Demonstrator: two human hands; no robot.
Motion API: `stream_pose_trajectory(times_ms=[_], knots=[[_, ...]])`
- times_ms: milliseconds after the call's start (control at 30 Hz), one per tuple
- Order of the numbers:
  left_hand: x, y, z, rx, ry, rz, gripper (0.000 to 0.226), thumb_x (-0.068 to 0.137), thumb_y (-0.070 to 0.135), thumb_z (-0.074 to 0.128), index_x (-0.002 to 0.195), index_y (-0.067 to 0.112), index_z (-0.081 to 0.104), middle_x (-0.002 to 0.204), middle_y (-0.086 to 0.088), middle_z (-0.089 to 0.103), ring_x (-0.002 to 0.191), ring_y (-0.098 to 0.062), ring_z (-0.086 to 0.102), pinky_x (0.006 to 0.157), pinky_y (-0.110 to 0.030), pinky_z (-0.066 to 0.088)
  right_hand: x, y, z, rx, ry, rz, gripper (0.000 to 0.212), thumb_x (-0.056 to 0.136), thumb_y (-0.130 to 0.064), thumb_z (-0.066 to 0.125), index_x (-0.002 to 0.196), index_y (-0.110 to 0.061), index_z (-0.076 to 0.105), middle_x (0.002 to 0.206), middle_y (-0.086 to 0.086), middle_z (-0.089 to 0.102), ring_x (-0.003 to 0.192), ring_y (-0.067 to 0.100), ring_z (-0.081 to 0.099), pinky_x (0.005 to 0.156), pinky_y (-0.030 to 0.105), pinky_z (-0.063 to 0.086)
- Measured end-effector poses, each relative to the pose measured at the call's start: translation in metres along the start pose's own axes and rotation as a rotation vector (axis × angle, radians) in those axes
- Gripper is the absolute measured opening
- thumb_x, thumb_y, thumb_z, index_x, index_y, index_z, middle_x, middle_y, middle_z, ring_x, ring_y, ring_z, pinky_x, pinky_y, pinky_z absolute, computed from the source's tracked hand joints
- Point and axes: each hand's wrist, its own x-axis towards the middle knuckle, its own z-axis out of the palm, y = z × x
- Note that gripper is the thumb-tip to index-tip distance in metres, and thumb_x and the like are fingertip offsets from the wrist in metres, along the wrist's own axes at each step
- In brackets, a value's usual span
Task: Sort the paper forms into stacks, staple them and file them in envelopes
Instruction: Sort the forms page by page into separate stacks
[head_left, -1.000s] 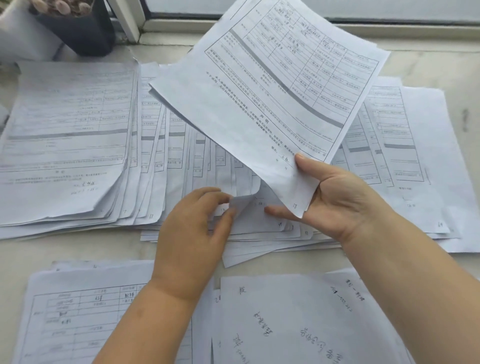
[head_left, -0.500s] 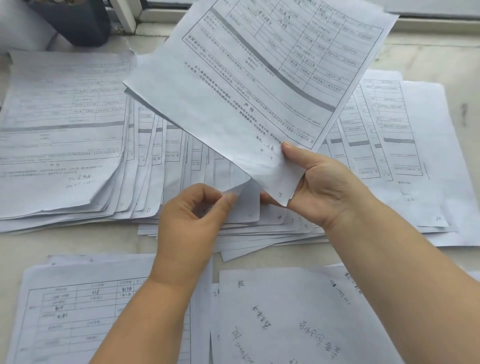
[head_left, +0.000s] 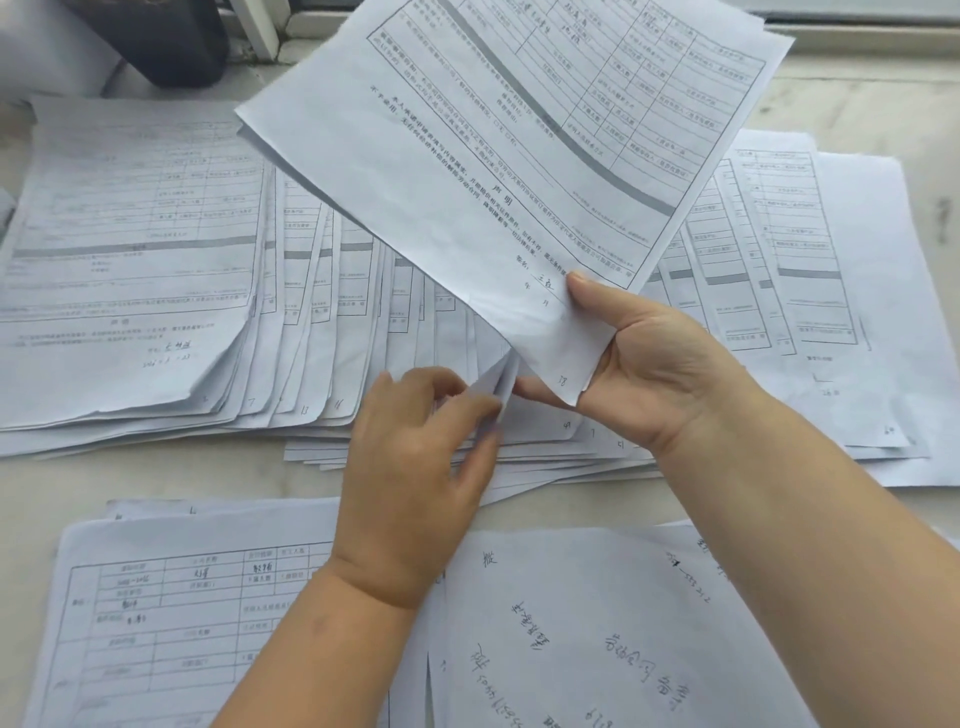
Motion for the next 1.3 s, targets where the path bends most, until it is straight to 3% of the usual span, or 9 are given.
stream_pose_trajectory(times_ms=[267,400,533,667,767,900,967,1100,1300], knots=[[0.007,0.007,0.003,-0.258,0.122,-0.41,0.019,0.078,0.03,0.067,0.063,0.022,0.058,0.071,0.009,0.055,0.069,-0.006,0.052,0.061,-0.014,0.038,0.002,0.001,-0.003,-0.023,0.037,-0.015,0.016,0.098,-0.014,0.05,0.103,-0.017,0.065,0.092,0.001,0.076,0.074,0.023,0.073,0.087,0.06,0.045],[0.007,0.006,0.002,-0.317,0.137,-0.402,0.032,0.089,0.035,0.058,0.061,0.019,0.055,0.064,0.003,0.053,0.062,-0.013,0.049,0.058,-0.026,0.04,0.003,0.001,-0.005,0.009,0.039,-0.003,0.018,0.098,-0.011,0.05,0.107,-0.014,0.065,0.096,0.003,0.076,0.081,0.024,0.074,0.078,0.063,0.05],[0.008,0.008,0.001,-0.309,0.173,-0.44,0.027,0.089,0.037,0.057,0.067,0.021,0.06,0.064,0.001,0.058,0.064,-0.017,0.055,0.062,-0.033,0.046,0.004,0.002,-0.007,0.028,0.031,0.001,0.025,0.098,-0.01,0.05,0.118,-0.014,0.064,0.109,0.005,0.074,0.101,0.027,0.071,0.091,0.062,0.049],[0.008,0.006,-0.001,-0.296,0.133,-0.36,0.007,0.086,0.022,0.06,0.083,0.029,0.06,0.073,0.011,0.061,0.073,-0.011,0.061,0.068,-0.021,0.047,0.004,0.002,-0.006,0.021,0.031,0.001,0.022,0.098,-0.011,0.05,0.114,-0.015,0.064,0.106,0.004,0.075,0.094,0.026,0.073,0.088,0.065,0.048],[0.006,0.003,0.0,-0.192,0.053,-0.101,0.021,0.085,0.006,0.052,0.091,0.02,0.067,0.082,0.003,0.056,0.077,-0.019,0.056,0.069,-0.03,0.046,0.003,0.001,-0.005,0.006,0.042,0.002,0.021,0.098,-0.013,0.051,0.113,-0.017,0.065,0.103,0.002,0.075,0.088,0.024,0.073,0.084,0.064,0.049],[0.003,0.003,0.008,0.039,-0.003,-0.02,0.021,0.08,0.032,0.066,0.089,0.014,0.07,0.088,-0.004,0.054,0.079,-0.026,0.054,0.074,-0.038,0.047,0.003,0.001,-0.003,0.024,0.049,0.014,0.017,0.098,-0.015,0.05,0.106,-0.017,0.066,0.097,0.002,0.076,0.08,0.023,0.074,0.084,0.06,0.049],[0.0,0.003,0.011,0.094,0.025,-0.002,0.014,0.081,0.022,0.068,0.09,0.012,0.072,0.089,-0.007,0.057,0.077,-0.029,0.055,0.07,-0.041,0.049,0.003,0.0,-0.001,0.036,0.056,0.014,0.016,0.098,-0.015,0.05,0.103,-0.017,0.065,0.093,0.001,0.076,0.074,0.023,0.073,0.084,0.061,0.048],[0.005,0.006,0.007,-0.064,0.053,-0.165,0.011,0.083,0.014,0.062,0.086,0.013,0.072,0.084,0.003,0.057,0.072,-0.011,0.053,0.062,-0.024,0.043,0.003,-0.002,-0.002,0.007,0.096,0.003,0.014,0.098,-0.017,0.052,0.099,-0.02,0.065,0.084,-0.002,0.076,0.065,0.022,0.073,0.081,0.064,0.044],[0.011,0.009,0.004,-0.159,0.053,-0.281,0.011,0.079,0.024,0.065,0.072,0.016,0.067,0.073,0.009,0.055,0.072,-0.004,0.053,0.063,-0.01,0.039,0.002,-0.002,-0.002,-0.016,0.105,0.011,0.013,0.098,-0.017,0.053,0.096,-0.021,0.065,0.083,-0.003,0.076,0.067,0.021,0.073,0.085,0.065,0.044]])
